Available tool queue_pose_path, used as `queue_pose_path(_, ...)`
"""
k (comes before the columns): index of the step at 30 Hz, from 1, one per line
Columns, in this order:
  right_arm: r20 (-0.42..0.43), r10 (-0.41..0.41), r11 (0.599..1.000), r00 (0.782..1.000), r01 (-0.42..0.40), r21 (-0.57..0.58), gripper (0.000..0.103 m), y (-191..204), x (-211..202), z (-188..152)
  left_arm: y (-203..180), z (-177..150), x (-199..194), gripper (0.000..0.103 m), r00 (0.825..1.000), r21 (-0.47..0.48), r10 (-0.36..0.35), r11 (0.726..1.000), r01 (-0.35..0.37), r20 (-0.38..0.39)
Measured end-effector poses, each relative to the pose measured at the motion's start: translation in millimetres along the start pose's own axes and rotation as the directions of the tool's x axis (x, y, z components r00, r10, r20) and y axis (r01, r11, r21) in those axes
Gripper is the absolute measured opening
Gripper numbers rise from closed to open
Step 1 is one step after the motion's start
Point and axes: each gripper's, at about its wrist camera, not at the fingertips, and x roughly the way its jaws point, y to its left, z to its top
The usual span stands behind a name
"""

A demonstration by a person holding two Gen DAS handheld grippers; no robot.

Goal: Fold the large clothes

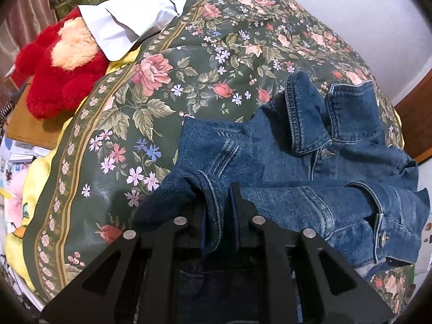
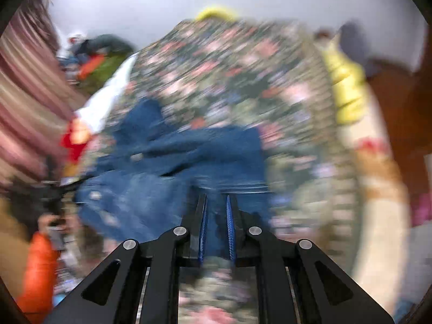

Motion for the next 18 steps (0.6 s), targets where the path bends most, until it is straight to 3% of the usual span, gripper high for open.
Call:
queue_pose_path(1,0.006,-0.026,1.000,1.000,0.026,-0.018,0.009,-0.3,-8.2,-4.1,-2.4,0.0,-2.4,0.018,1.000,0.008,0.010,1.000,-0.010,-0.003)
queue_pose_path(4,-0.066,0.000,0.998,0.998,-0.005,-0.069,0.009,2.8,-15.4,-22.9,-11.7,-2.8,-18.3,0.022,0.999,0.064,0.040,0.997,-0.040,0.003)
queue_pose_path(6,-0.106,-0.022,0.993,0.994,0.009,-0.117,0.009,10.7,-12.1,-39.4,-17.4,-5.8,-36.2,0.037,1.000,0.114,0.026,0.993,-0.027,0.011)
queue_pose_path(8,-0.148,-0.020,0.988,0.989,-0.003,-0.155,0.009,19.6,-1.6,-57.1,-18.1,-8.1,-51.3,0.046,1.000,0.134,-0.007,0.991,0.005,0.011)
queue_pose_path(11,-0.223,-0.014,0.981,0.975,-0.030,-0.194,0.009,31.9,26.7,-80.4,-13.6,-15.4,-73.6,0.053,1.000,0.138,-0.019,0.990,0.017,0.009)
queue_pose_path(15,-0.282,-0.020,0.976,0.959,-0.042,-0.213,0.009,50.0,63.5,-99.8,-1.8,-32.5,-108.7,0.080,0.990,0.158,0.044,0.985,-0.065,0.131)
queue_pose_path(18,-0.274,0.035,0.969,0.961,-0.100,-0.225,0.009,67.7,68.0,-99.1,8.6,-50.4,-121.9,0.081,0.982,0.197,0.095,0.972,-0.127,0.164)
